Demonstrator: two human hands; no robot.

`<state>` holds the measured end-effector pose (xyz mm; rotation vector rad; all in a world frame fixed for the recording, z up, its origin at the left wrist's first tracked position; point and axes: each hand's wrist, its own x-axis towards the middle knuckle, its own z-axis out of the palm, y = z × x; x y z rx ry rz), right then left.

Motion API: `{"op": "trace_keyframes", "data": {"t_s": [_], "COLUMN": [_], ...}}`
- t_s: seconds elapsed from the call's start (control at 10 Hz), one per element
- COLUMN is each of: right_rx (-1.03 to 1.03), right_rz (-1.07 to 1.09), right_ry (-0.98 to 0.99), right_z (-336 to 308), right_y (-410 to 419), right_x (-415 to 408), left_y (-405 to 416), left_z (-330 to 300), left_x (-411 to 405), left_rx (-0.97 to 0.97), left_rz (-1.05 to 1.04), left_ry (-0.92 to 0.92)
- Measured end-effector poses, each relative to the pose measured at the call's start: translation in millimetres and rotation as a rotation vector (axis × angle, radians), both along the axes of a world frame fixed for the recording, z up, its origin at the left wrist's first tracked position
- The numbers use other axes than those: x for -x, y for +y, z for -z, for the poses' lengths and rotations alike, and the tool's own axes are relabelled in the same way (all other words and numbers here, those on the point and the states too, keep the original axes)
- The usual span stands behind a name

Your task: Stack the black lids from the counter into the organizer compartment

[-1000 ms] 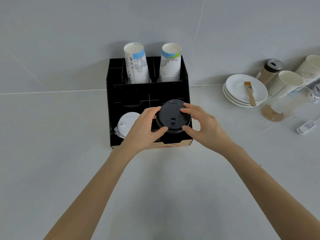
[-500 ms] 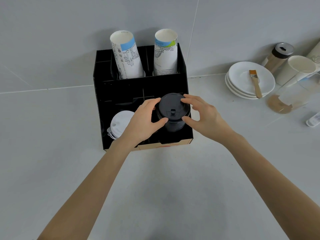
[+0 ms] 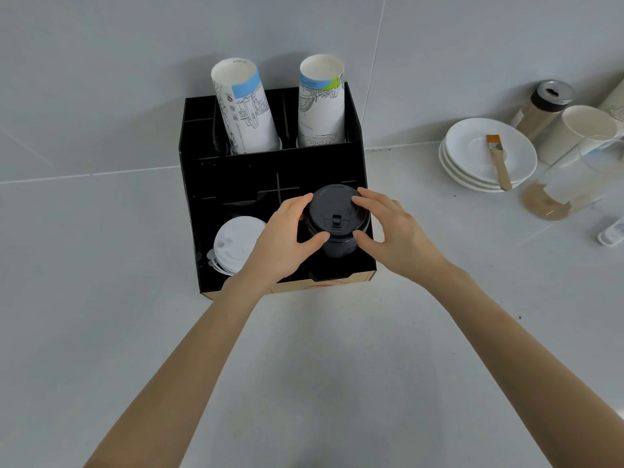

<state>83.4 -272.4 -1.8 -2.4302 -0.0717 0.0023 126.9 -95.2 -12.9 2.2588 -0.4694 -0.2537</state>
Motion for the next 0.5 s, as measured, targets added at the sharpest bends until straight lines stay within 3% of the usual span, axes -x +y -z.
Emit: {"op": "trace_keyframes", "data": {"t_s": [0.5], "right_rx": [0.100], "right_rz": [0.005], "right_ry": [-0.005], "right_z": [-31], "right_y": [6], "right_x": [0], "left_y": [5], "left_z": [-33], "left_x": [0], "left_rx": [-0.147], "left_rz": [0.037], "left_ry": [-0.020]}}
